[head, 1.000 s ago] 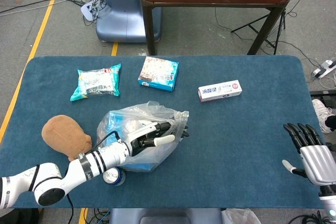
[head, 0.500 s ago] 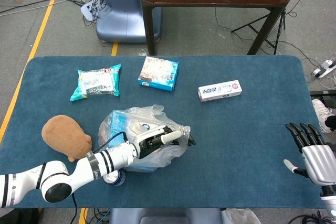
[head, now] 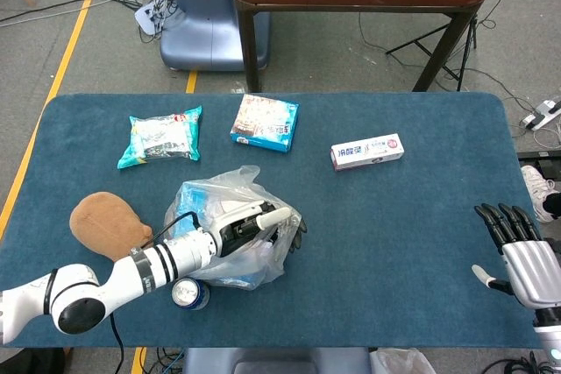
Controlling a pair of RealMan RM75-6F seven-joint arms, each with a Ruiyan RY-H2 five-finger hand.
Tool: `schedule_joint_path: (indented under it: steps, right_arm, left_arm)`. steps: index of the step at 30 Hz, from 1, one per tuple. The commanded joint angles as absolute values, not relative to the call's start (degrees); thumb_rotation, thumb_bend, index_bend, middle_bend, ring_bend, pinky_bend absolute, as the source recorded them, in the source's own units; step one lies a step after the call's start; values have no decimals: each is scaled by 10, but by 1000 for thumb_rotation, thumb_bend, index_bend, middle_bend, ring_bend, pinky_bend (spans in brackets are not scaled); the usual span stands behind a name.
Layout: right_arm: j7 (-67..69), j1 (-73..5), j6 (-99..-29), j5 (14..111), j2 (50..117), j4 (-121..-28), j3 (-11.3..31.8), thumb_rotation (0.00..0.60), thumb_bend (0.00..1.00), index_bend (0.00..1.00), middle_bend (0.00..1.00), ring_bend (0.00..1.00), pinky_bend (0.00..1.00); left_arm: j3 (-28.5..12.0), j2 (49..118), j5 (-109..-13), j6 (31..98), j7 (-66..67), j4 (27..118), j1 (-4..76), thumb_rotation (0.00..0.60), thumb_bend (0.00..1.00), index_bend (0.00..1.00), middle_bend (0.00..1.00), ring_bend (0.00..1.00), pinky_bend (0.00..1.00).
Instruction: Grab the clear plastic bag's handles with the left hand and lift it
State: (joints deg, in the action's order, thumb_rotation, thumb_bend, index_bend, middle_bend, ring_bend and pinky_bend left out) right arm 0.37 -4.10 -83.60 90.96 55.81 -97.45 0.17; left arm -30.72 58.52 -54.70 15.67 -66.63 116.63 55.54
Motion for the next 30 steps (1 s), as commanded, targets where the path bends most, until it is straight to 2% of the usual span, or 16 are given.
schedule_joint_path:
  steps: [1, 5, 7, 11, 14, 17, 19, 21, 29, 30]
  right_arm:
    - [4, -41, -836, 909, 558, -974, 2, 600, 189, 0, 94, 0, 50]
    - [4, -41, -837, 909, 558, -974, 2, 600, 190, 0, 94, 0, 50]
    - [4, -41, -837, 909, 559, -974, 2, 600, 189, 0, 95, 0, 50]
    - [5, -41, -838, 911, 558, -974, 2, 600, 189, 0, 95, 0, 50]
    - [6, -40, -839, 910, 558, -973, 2, 600, 189, 0, 95, 0, 50]
    - [6, -39, -840, 910, 557, -973, 2, 600, 189, 0, 95, 0, 50]
    - [7, -38, -841, 910, 557, -973, 2, 600, 189, 0, 95, 0, 50]
    - [8, -38, -841, 911, 557, -973, 1, 600, 189, 0, 95, 0, 50]
    - [9, -37, -841, 909, 556, -970, 1, 600, 190, 0, 95, 0, 50]
    - [10, -37, -841, 909, 556, -970, 1, 600, 189, 0, 95, 0, 50]
  left_arm:
    - [-311, 576, -535, 158, -647, 1169, 552, 241, 173, 440, 551, 526, 731]
    - [-302, 560, -512, 167, -613, 1176, 558, 271, 173, 449, 562, 559, 803]
    - [-299, 557, -498, 172, -605, 1180, 561, 312, 173, 445, 562, 569, 821]
    - [-304, 560, -472, 178, -598, 1186, 564, 330, 174, 430, 561, 536, 817]
    - [-315, 564, -460, 168, -602, 1184, 562, 348, 173, 406, 545, 502, 776]
    - [-333, 570, -449, 147, -612, 1182, 557, 382, 173, 359, 483, 422, 663]
    - [-350, 578, -444, 127, -621, 1179, 550, 466, 173, 325, 416, 342, 449]
    - [-362, 586, -449, 116, -616, 1174, 541, 505, 173, 312, 379, 295, 337]
    - [-370, 608, -442, 131, -591, 1166, 529, 502, 173, 288, 347, 262, 288]
    - [-370, 608, -440, 132, -589, 1165, 529, 474, 173, 273, 334, 250, 262]
